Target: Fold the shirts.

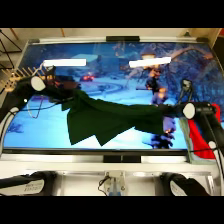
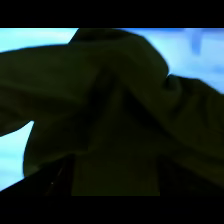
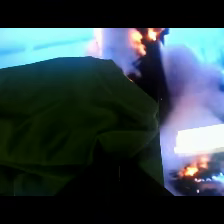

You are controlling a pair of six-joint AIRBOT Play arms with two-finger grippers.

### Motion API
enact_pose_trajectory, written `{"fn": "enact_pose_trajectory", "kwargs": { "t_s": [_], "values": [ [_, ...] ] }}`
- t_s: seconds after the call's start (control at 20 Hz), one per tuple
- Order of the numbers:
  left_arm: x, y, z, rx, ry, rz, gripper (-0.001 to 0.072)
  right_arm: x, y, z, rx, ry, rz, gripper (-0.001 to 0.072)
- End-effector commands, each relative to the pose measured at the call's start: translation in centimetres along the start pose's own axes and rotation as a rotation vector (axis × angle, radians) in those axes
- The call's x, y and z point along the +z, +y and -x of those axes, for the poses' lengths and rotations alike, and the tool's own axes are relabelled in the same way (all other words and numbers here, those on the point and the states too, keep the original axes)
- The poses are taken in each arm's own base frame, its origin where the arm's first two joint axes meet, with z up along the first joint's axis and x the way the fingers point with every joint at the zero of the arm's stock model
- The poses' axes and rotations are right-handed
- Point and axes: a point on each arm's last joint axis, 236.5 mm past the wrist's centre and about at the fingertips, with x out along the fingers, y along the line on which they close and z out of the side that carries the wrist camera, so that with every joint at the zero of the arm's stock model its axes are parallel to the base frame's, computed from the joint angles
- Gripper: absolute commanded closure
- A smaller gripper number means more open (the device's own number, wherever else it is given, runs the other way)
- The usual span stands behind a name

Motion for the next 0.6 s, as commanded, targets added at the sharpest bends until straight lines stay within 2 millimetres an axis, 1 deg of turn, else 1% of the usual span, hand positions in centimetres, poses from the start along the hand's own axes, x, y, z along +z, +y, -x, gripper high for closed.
{"fn": "enact_pose_trajectory", "kwargs": {
  "t_s": [0.0,0.05,0.1,0.15,0.2,0.25,0.3,0.35,0.4,0.45,0.55],
  "values": [
    [-4.5,3.0,3.9,0.024,0.219,-0.045,0.0106,-2.4,-0.4,-0.4,-0.018,0.102,0.007,0.0641],
    [-5.5,3.9,5.2,0.022,0.213,-0.016,0.0106,-3.4,-0.7,-0.3,-0.029,0.146,0.015,0.0641],
    [-7.4,4.7,5.9,0.024,0.214,0.01,0.0105,-4.1,-0.9,-0.2,-0.037,0.178,0.029,0.0641],
    [-10.0,5.5,6.0,0.03,0.238,0.041,0.0103,-4.6,-1.1,-0.1,-0.043,0.2,0.057,0.0641],
    [-13.2,6.2,5.5,0.035,0.27,0.09,0.01,-4.9,-1.3,0.0,-0.047,0.212,0.071,0.0641],
    [-15.8,6.3,4.8,0.015,0.289,0.126,0.0096,-4.9,-1.3,0.0,-0.046,0.215,0.081,0.0641],
    [-17.9,5.9,3.8,-0.02,0.292,0.158,0.0095,-4.9,-1.2,0.0,-0.044,0.214,0.085,0.0642],
    [-19.5,5.3,2.6,-0.064,0.28,0.2,0.0096,-4.9,-1.2,0.0,-0.042,0.214,0.083,0.0641],
    [-20.3,4.7,1.4,-0.109,0.256,0.252,0.0096,-5.0,-1.1,0.0,-0.04,0.215,0.082,0.0641],
    [-20.7,4.2,0.2,-0.151,0.237,0.312,0.0096,-5.0,-1.0,0.0,-0.036,0.216,0.079,0.0641],
    [-20.6,3.5,-1.9,-0.212,0.199,0.429,0.0096,-5.1,-0.7,0.0,-0.023,0.219,0.07,0.0641]
  ]
}}
